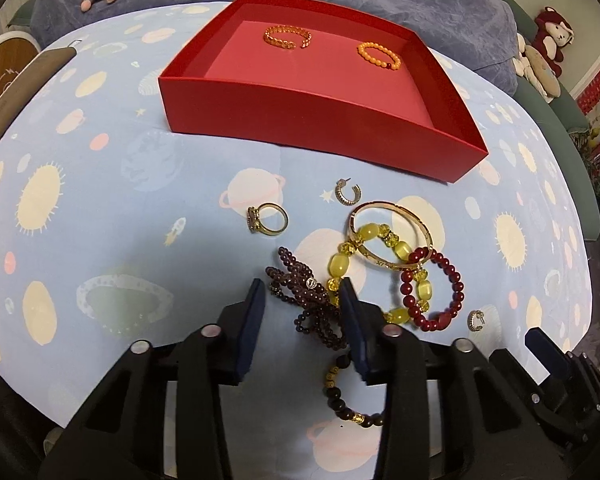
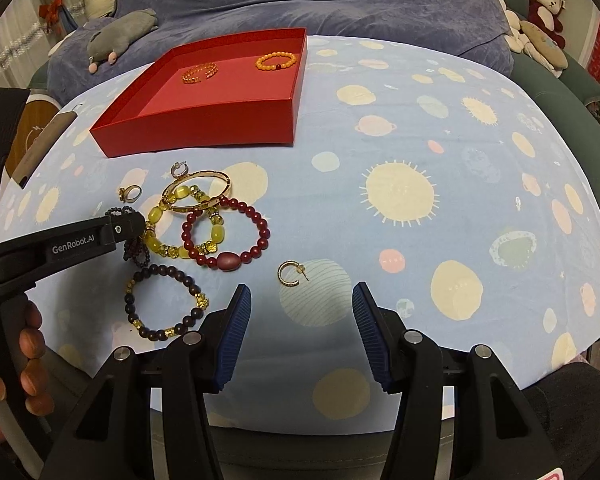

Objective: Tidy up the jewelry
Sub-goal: 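Grasp the dark garnet bow bracelet with the left gripper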

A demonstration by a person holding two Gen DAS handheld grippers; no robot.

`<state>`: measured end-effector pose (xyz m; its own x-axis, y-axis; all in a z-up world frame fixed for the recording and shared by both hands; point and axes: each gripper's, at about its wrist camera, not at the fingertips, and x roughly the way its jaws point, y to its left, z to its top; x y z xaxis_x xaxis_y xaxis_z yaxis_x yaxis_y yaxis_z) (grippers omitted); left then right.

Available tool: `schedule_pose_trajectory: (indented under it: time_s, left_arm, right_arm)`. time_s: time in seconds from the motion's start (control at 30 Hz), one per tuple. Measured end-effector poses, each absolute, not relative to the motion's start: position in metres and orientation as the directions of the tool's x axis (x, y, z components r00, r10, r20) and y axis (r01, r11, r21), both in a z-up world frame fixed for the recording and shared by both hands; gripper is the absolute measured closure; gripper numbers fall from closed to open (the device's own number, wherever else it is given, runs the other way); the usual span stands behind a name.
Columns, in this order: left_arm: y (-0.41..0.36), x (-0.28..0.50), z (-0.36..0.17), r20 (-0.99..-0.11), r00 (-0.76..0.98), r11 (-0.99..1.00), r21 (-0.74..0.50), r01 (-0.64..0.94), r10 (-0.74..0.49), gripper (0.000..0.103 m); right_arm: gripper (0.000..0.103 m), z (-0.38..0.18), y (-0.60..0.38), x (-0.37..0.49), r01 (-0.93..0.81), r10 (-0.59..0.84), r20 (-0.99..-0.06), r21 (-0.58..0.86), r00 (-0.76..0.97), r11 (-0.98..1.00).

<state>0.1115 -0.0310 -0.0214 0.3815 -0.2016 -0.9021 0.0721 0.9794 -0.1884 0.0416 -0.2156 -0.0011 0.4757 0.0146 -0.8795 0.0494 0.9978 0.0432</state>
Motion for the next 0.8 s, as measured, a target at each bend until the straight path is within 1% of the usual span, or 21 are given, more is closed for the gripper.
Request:
schedule_pose_trajectory:
  time_s: [0.07,0.1,0.17,0.27,0.43,0.67,0.7,0.77,0.8]
  left_arm:
    - [-0.028,0.108,-0.021,-0.899,0.393,0.981,-0.178,0.079,-0.195,0.078]
    - [-0.025,0.107,-0.020,-0.895,0.399,0.980,-0.184,0.082,-0.201,0.090]
    - [-0.020,0.103,-0.017,-0.890,0.409,0.979,-0.184,0.083,-0.202,0.093]
    - [-0.011,0.099,-0.014,-0.889,0.424,0.984,-0.157,0.080,-0.176,0.094]
    - [0.007,0.095,-0.013,-0.889,0.427,0.986,-0.160,0.044,-0.164,0.095]
    - [0.016,0.094,-0.015,-0.891,0.432,0.990,-0.135,0.036,-0.138,0.095]
    - [0.016,0.094,-0.015,-0.891,0.433,0.990,-0.134,0.037,-0.137,0.095]
    - [0.017,0.095,-0.016,-0.891,0.432,0.990,-0.137,0.037,-0.139,0.095]
    - [0.017,0.095,-0.016,-0.891,0.432,0.990,-0.139,0.036,-0.141,0.095]
  right_arm:
    - [0.051,-0.002,-0.215,0.042,0.048,0.019,-0.880,0.047,0.474,0.998]
    - [0.051,-0.002,-0.214,0.043,0.047,0.022,-0.881,0.051,0.473,0.998]
    - [0.051,-0.001,-0.213,0.045,0.046,0.035,-0.881,0.064,0.471,0.997]
    - [0.051,-0.001,-0.210,0.053,0.042,0.072,-0.882,0.103,0.466,0.994]
    - [0.051,0.001,-0.191,0.074,0.009,0.105,-0.876,0.124,0.470,0.992]
    - [0.051,-0.004,-0.162,0.108,-0.040,0.125,-0.879,0.120,0.460,0.992]
    - [0.049,-0.006,-0.158,0.112,-0.050,0.128,-0.882,0.119,0.454,0.992]
    - [0.042,-0.009,-0.151,0.119,-0.063,0.128,-0.882,0.112,0.453,0.992]
    - [0.041,-0.010,-0.148,0.122,-0.067,0.125,-0.882,0.106,0.455,0.992]
